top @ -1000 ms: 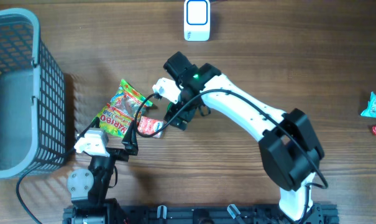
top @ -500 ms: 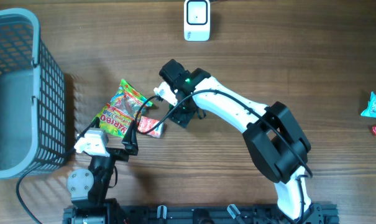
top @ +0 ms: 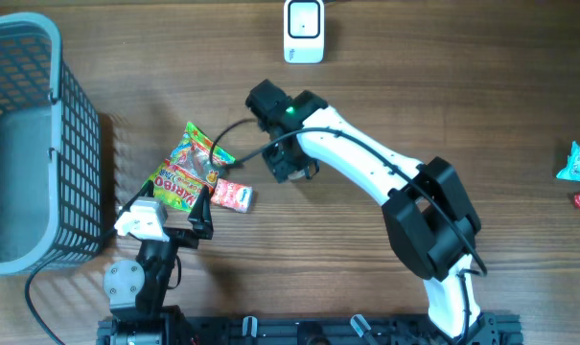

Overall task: Scan the item barcode
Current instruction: 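Reach the right gripper to the green-lidded jar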

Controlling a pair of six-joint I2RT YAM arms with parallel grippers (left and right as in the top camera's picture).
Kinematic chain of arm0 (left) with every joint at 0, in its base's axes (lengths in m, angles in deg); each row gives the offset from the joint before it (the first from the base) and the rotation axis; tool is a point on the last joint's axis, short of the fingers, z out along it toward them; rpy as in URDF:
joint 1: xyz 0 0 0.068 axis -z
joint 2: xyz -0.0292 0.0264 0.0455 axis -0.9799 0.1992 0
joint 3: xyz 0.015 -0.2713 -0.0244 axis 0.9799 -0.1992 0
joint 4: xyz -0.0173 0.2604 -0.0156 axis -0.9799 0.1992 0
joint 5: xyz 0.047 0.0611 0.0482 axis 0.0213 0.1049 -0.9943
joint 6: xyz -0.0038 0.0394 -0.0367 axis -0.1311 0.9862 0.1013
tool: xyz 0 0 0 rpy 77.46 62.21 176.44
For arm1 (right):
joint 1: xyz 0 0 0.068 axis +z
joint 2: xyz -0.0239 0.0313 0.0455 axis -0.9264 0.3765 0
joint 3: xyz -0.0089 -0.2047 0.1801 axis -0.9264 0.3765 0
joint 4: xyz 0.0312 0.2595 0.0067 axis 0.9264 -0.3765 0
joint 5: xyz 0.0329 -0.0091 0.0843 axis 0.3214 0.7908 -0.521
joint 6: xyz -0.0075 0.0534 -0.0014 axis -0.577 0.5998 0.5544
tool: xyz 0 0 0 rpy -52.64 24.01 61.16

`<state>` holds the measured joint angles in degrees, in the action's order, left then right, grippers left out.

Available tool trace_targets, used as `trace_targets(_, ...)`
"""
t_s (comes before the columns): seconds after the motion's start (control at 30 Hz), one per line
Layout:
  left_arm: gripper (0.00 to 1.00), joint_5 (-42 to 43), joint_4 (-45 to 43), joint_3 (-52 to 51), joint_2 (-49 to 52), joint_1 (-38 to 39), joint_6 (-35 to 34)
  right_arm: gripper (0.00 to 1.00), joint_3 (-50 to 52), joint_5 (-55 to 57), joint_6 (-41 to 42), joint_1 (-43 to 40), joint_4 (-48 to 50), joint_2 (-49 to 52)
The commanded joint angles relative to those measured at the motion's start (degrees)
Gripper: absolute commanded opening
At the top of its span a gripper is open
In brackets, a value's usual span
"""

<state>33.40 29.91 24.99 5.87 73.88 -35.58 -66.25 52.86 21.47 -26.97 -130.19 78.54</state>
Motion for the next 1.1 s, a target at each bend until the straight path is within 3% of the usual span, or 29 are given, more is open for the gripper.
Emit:
trace_targets(0.0, 1.00, -0.5, 0.0, -0.6, 0.2, -0.3, 0.1, 0.65, -1.3, -0.3, 24.5, -3.0, 0.4, -0.5)
trace_targets(0.2, 1.00, -0.5, 0.0, -0.6, 0.2, -0.3, 0.1, 0.65, 1.2, 0.7, 41.2, -3.8, 6.5, 0.3)
trace_targets(0.33, 1.00, -0.5, 0.0, -0.6, 0.2, -0.3, 0.1, 0.68, 1.4, 1.3, 41.8, -3.9, 6.6, 0.7)
trace_targets(0.43, 1.00, -0.5, 0.0, -0.6, 0.2, -0.3, 0.1, 1.00, 1.2, -1.0, 36.6, -4.6, 5.6, -0.7)
trace_targets(0.7, 1.00, -0.5, 0.0, -0.6, 0.2, -0.3, 0.1, 1.00, 0.9, -9.9, 25.0, -8.0, 0.7, -5.8)
trace_targets(0.87, 1.00, -0.5, 0.0, -0.6, 0.2, -0.3, 0.1, 1.00, 1.0, -8.2, 21.4, -8.2, 1.9, -5.7)
trace_targets(1.07, 1.00, -0.5, 0.0, -0.6, 0.2, -0.3, 0.1, 1.00, 1.0, -9.1, 31.7, -7.6, 0.8, -5.5)
